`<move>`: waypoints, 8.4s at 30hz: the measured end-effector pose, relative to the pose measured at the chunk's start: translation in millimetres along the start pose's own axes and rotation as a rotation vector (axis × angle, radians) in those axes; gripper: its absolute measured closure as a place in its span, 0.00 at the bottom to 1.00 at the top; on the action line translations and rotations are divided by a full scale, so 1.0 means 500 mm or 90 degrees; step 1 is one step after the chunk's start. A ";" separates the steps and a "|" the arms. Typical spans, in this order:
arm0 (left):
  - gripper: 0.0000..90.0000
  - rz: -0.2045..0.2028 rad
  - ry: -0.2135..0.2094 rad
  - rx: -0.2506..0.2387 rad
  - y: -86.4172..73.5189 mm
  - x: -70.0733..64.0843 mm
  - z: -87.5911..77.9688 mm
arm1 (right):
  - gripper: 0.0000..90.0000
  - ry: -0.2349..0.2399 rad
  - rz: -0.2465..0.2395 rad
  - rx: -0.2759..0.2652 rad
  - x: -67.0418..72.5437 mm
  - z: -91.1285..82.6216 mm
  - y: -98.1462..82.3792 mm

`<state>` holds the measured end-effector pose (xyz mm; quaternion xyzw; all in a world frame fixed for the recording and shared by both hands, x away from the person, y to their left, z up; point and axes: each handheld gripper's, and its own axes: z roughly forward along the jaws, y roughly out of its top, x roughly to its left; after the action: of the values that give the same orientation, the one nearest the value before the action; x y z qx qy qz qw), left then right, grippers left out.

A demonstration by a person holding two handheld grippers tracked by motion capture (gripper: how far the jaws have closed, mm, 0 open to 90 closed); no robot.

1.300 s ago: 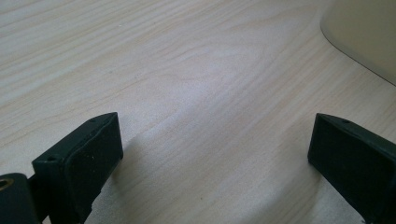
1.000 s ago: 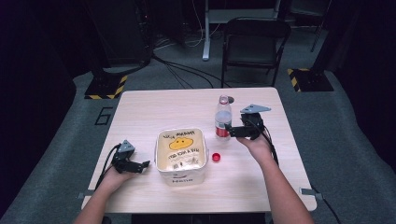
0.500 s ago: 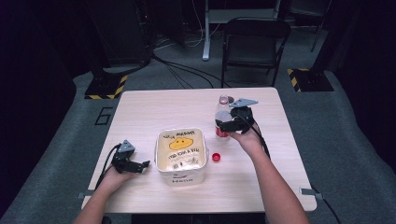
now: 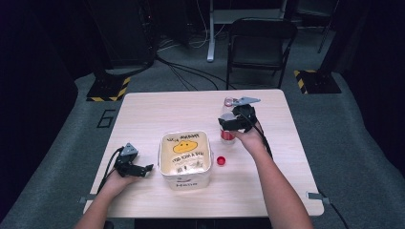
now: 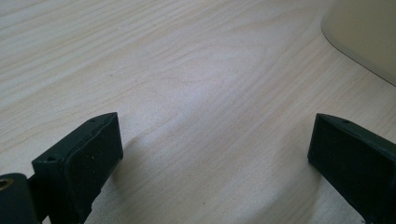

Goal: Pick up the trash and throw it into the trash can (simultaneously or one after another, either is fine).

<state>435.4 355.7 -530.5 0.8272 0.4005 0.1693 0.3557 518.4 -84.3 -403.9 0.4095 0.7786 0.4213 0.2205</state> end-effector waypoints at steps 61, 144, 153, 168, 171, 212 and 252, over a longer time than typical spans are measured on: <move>0.03 0.004 -0.002 0.003 0.000 0.001 0.000 | 0.28 0.081 -0.056 -0.056 0.043 -0.180 0.101; 0.03 0.003 0.000 -0.001 0.000 0.001 0.001 | 0.28 0.236 -0.163 -0.044 0.242 -0.152 0.129; 0.03 0.003 0.000 -0.001 0.000 0.001 0.000 | 0.28 0.230 -0.161 -0.035 0.243 -0.131 0.109; 0.03 0.003 -0.001 0.000 0.000 0.001 0.000 | 0.28 0.215 -0.150 -0.018 0.235 -0.093 0.075; 0.03 0.005 -0.001 0.002 0.000 0.001 0.000 | 0.28 0.213 -0.149 -0.010 0.236 -0.087 0.068; 0.03 0.004 -0.001 0.000 0.000 0.001 0.000 | 0.26 0.199 -0.160 0.045 0.246 -0.029 0.013; 0.03 0.004 -0.002 0.001 0.000 0.001 0.000 | 0.26 0.193 -0.149 -0.004 0.203 -0.115 0.010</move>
<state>435.7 356.0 -530.4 0.8289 0.3979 0.1690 0.3551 423.6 -26.7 -367.9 0.2473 0.8439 0.4520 0.1494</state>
